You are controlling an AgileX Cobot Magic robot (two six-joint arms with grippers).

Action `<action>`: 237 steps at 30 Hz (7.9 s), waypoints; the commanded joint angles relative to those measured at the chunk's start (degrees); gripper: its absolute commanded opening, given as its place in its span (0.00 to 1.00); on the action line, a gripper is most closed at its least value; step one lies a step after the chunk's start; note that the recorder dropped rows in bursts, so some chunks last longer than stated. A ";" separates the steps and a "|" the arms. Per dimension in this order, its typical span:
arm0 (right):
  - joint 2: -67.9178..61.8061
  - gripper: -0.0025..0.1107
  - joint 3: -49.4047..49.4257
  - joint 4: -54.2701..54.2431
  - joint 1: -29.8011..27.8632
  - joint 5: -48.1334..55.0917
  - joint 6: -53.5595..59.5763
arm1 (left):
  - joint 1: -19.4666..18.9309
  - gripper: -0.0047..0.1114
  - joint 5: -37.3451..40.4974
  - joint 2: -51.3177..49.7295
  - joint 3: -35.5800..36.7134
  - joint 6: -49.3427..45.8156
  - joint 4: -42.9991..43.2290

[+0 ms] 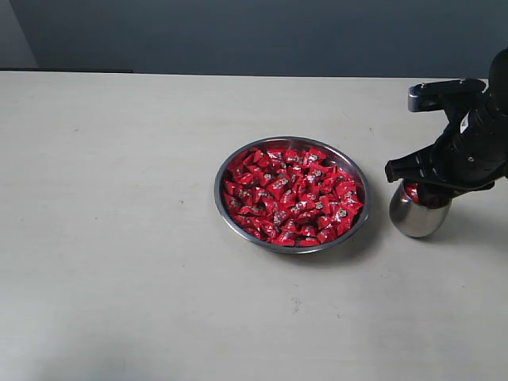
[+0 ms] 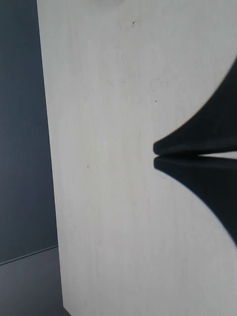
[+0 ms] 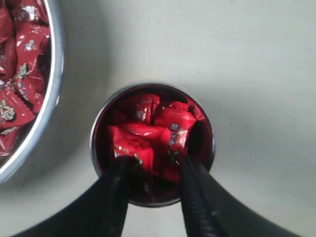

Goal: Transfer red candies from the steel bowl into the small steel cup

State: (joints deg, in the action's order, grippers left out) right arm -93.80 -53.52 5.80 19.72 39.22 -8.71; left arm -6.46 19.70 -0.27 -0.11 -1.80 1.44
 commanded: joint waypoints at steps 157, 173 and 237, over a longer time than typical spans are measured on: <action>-32.72 0.33 -42.21 -20.25 14.75 4.33 28.16 | 0.28 0.04 -0.55 0.27 0.11 0.11 0.11; -35.64 0.33 -42.21 -19.00 14.75 1.77 28.16 | 0.28 0.04 -0.55 0.27 0.11 0.11 0.11; -3.24 0.02 -18.76 -4.77 2.31 -2.02 6.10 | 0.28 0.04 -0.55 0.27 0.11 0.11 0.11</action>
State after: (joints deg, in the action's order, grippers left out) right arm -102.37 -78.09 0.00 25.37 39.27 -1.08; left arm -6.46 19.70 -0.27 -0.11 -1.80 1.44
